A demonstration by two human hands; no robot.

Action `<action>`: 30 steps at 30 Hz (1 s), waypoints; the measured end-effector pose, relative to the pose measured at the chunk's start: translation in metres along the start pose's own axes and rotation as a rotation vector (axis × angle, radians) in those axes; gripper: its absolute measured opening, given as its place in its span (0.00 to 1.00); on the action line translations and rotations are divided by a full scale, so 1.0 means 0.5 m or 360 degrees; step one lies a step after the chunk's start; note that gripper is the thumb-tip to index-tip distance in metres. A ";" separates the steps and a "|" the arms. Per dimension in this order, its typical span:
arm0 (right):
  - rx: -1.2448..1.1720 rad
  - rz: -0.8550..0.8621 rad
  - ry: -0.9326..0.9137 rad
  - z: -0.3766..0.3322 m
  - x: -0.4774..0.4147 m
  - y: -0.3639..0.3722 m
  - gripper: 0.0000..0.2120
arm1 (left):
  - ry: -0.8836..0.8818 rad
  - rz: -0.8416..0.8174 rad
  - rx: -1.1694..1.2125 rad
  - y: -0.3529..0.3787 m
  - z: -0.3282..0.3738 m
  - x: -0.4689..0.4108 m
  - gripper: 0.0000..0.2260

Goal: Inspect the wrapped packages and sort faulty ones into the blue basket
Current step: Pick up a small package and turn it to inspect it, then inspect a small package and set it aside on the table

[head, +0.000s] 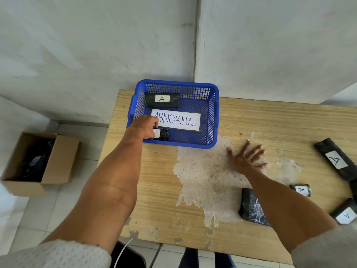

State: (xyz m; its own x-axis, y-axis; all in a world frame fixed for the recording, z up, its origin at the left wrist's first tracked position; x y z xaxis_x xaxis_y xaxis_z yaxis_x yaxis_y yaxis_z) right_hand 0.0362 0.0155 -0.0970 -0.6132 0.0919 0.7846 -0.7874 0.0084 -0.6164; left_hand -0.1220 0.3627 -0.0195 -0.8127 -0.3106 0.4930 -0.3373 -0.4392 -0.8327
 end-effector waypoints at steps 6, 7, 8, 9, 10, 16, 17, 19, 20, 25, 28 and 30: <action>-0.0048 0.0092 -0.0040 0.008 -0.019 0.012 0.46 | -0.0156 0.0219 0.0170 0.007 0.023 0.010 0.19; -0.0074 0.0128 -0.0063 0.010 -0.021 0.016 0.46 | -0.0156 0.0332 0.0171 0.008 0.036 0.011 0.18; -0.0101 0.0164 -0.0082 0.012 -0.020 0.018 0.46 | -0.0142 0.0467 0.0167 0.010 0.049 0.011 0.17; -0.0131 0.0204 -0.0103 0.014 -0.021 0.019 0.45 | -0.0112 0.0604 0.0165 0.011 0.064 0.010 0.16; -0.0152 0.0243 -0.0135 0.013 -0.022 0.021 0.45 | -0.0073 0.0736 0.0168 0.014 0.077 0.008 0.15; -0.0131 0.0455 -0.0322 0.041 -0.047 0.023 0.47 | 0.0261 0.1304 0.0147 0.023 0.214 -0.019 0.15; -0.0104 0.0494 -0.0367 0.048 -0.051 0.016 0.47 | 0.0334 0.1367 0.0136 0.024 0.250 -0.028 0.14; -0.0071 0.0565 -0.0497 0.060 -0.062 0.005 0.46 | 0.0486 0.1501 0.0093 0.031 0.321 -0.043 0.13; -0.0065 0.0614 -0.0570 0.073 -0.073 -0.002 0.45 | 0.0573 0.1563 0.0075 0.039 0.362 -0.054 0.12; 0.0002 0.0752 -0.0929 0.143 -0.134 -0.041 0.39 | 0.0921 0.1648 -0.0018 0.106 0.561 -0.098 0.12; 0.0071 0.0767 -0.1011 0.201 -0.164 -0.074 0.36 | 0.0962 0.1496 0.0031 0.175 0.666 -0.114 0.13; 0.0161 0.0752 -0.1039 0.231 -0.180 -0.094 0.34 | 0.0958 0.1356 0.0063 0.225 0.721 -0.117 0.14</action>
State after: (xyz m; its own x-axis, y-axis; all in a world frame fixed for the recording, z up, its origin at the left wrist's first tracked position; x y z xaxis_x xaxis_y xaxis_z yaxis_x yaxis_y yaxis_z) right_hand 0.1214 -0.1082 -0.1308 -0.7711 -0.5364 0.3430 -0.4187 0.0213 -0.9079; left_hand 0.0590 0.0277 -0.0510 -0.8803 -0.0636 -0.4702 0.4660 -0.3025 -0.8315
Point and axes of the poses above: each hand's wrist, its own x-axis away from the middle knuckle, its own y-axis out of the palm, z = x × y, the point moved 3 cm from there along -x, towards the middle knuckle, and after that the axes turned 14 degrees about y, right-handed, at the moved point
